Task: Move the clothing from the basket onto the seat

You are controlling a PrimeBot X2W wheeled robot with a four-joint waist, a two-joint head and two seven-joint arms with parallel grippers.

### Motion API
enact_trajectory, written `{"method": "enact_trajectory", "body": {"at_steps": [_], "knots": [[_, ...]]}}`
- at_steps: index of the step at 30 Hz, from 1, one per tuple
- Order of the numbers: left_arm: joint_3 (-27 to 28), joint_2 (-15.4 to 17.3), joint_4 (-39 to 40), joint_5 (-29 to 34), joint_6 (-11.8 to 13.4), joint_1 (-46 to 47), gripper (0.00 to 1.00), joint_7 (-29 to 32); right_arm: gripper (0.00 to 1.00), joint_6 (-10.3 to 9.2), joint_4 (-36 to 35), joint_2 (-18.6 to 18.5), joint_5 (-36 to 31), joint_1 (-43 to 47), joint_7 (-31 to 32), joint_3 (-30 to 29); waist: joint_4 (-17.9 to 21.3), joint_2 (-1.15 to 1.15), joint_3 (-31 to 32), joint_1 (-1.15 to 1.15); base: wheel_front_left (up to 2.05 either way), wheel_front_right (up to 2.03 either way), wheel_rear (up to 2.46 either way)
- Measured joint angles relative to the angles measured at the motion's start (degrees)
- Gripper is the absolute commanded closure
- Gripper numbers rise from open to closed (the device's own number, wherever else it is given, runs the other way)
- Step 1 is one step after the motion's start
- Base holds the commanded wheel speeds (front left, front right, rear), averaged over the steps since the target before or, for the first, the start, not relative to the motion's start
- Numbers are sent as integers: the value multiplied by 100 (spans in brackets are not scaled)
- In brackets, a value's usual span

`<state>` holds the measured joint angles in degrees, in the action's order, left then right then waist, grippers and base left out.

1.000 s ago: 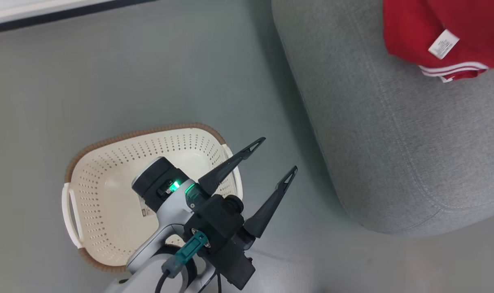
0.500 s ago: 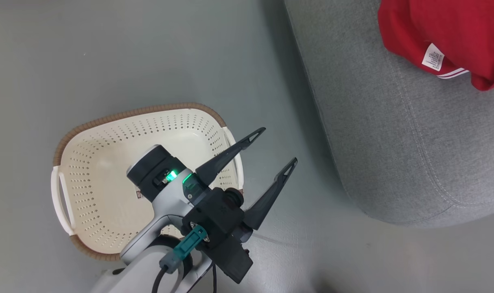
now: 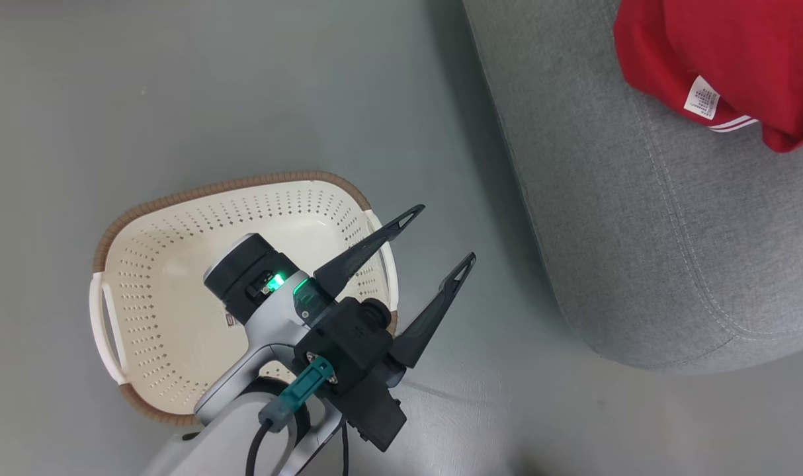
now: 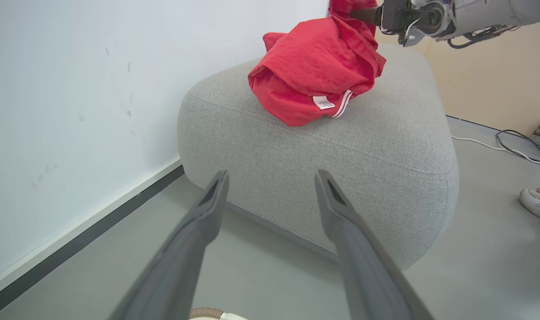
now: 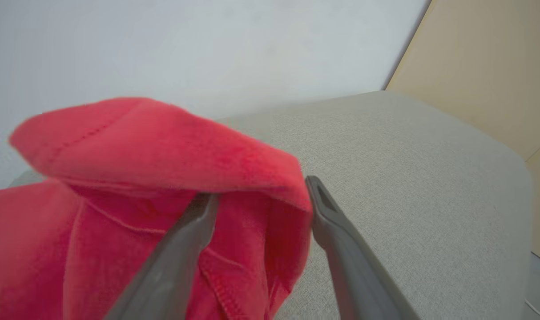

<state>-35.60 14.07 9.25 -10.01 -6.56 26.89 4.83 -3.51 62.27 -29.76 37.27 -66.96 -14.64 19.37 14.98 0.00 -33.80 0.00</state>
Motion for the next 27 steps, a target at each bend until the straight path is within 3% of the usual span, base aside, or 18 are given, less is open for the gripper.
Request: {"method": "enact_trajectory", "body": {"at_steps": [12, 20, 27], "knots": [[29, -170, -368, -94, 30, -4, 0, -304, 0, 111, 23, 299, 10, 760, -4, -1, -27, 0, 421, 0, 0, 0, 0], [279, -233, -647, -155, 257, -84, 0, -531, 0, 151, -542, 598, -60, 1278, -4, 20, -108, 0, 770, -1, 0, 0, 0], [501, -325, -878, -336, 460, -218, 0, -738, 0, 151, -1311, 608, -236, 1741, -4, 51, -267, 0, 1165, -1, 0, 0, 0]]}}
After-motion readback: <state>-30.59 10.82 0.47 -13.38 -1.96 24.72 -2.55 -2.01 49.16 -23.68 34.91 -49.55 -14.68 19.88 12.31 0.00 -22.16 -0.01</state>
